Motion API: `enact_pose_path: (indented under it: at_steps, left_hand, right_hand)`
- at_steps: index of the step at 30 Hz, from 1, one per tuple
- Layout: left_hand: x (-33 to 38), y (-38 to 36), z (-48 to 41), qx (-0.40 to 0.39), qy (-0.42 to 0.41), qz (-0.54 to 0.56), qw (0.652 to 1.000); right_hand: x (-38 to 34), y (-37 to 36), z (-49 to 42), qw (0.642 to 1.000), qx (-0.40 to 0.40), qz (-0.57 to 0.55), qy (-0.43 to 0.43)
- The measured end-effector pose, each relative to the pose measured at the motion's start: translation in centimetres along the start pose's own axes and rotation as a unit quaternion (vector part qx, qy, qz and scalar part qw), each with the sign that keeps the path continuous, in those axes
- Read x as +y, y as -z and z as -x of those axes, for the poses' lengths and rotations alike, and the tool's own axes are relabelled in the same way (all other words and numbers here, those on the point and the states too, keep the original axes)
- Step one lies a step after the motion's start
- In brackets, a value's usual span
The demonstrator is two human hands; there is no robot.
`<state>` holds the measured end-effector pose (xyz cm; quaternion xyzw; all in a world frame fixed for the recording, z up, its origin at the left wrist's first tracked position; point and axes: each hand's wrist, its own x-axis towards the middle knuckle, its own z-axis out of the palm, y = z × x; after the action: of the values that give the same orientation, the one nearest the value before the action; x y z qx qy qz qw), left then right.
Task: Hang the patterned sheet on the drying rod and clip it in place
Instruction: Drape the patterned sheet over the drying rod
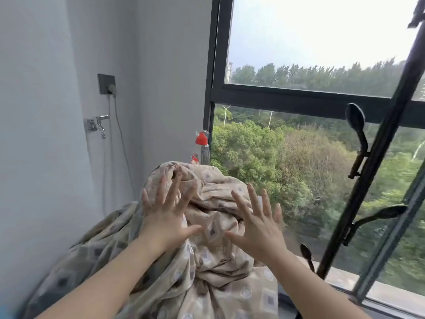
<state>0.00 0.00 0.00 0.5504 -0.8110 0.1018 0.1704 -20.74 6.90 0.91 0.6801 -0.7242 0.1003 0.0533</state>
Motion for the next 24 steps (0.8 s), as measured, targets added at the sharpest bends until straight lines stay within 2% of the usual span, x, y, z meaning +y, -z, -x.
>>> enact_pose_path:
  at_steps: [3,5,11,16,24]
  left_hand:
    - [-0.7,-1.0,-0.7,-0.012,0.020,0.013,1.000]
    - [-1.3,-1.6,-1.3,0.013,0.033,0.031,0.999]
    - [-1.8,-2.9,-3.5,-0.023,0.067,0.109,0.991]
    - [-2.8,-4.1,-4.7,0.016,0.089,0.139,0.986]
    - [-5.1,-6.5,-5.0,-0.039,0.182,0.244,0.952]
  right_hand:
    - [-0.4,-0.9,-1.4,0.999,-0.031,-0.008,-0.011]
    - [-0.6,-1.6,-2.6,0.999,-0.031,-0.028,-0.019]
    - [-1.4,-3.6,-5.9,0.996,-0.058,-0.056,-0.030]
    - [-1.4,-5.2,-8.6,0.994,-0.078,-0.061,-0.044]
    - [-1.6,-8.3,-12.2,0.974,-0.117,-0.174,-0.086]
